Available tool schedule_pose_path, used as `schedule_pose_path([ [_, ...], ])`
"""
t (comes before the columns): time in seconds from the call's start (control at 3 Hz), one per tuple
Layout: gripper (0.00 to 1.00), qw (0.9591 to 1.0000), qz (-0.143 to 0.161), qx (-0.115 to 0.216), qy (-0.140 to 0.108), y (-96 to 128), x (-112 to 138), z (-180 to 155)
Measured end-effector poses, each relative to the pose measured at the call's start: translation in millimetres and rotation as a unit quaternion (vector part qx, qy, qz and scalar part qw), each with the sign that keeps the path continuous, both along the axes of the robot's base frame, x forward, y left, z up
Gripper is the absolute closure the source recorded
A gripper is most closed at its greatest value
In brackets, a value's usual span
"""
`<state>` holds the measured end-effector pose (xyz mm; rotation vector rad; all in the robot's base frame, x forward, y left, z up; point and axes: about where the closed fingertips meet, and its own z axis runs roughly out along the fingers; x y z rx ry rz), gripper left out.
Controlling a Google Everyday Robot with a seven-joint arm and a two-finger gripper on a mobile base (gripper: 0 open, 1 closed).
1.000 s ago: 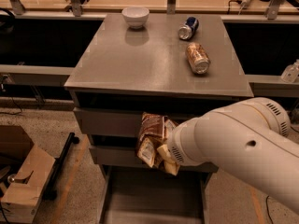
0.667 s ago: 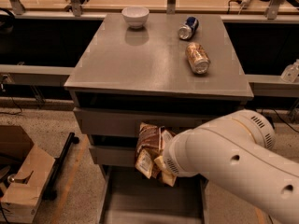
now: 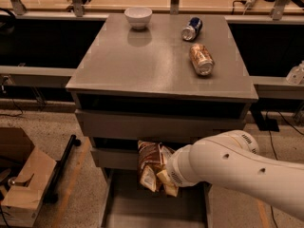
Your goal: Place brown chip bag into bottom drawer
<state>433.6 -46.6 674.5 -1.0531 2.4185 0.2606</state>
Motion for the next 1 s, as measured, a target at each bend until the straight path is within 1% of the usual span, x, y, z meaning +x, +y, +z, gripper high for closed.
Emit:
schedule_pose_path([
  [0.33, 1.00, 0.9986, 0.042, 0.003, 0.031, 1, 10, -49],
  [0.67, 1.00, 0.9980, 0.048, 0.003, 0.041, 2, 6, -60],
  [1.0, 1.00, 0.9975, 0.055, -0.002, 0.045, 3, 6, -62],
])
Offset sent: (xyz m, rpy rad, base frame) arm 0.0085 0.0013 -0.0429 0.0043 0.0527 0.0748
